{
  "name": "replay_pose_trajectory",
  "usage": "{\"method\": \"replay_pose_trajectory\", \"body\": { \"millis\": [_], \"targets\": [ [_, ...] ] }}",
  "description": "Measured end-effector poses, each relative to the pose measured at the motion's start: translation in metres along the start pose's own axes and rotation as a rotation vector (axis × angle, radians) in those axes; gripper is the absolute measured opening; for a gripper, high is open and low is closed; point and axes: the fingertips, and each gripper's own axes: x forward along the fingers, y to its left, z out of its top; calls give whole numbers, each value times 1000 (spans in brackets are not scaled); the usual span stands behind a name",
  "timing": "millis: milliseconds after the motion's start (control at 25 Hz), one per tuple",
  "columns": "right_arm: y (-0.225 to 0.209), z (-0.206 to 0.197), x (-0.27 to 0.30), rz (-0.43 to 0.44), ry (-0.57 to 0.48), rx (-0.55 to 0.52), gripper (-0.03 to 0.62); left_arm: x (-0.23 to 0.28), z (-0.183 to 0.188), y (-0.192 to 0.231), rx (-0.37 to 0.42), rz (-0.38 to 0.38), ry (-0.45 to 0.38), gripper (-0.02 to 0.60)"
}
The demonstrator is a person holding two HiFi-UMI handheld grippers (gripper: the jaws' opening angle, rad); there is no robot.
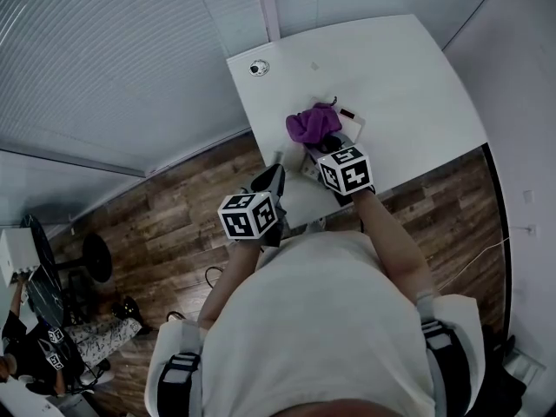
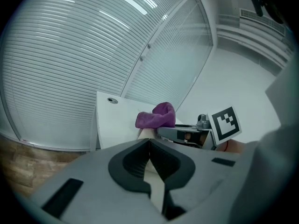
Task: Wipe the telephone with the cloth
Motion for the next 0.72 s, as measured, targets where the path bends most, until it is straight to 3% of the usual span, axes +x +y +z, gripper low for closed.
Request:
{"method": "replay_pose_trajectory", "body": {
  "millis": [720],
  "targets": [
    [41,-33,-5,68,66,-32,120,-10,-4,4,-4,2,-7,20]
  ]
}}
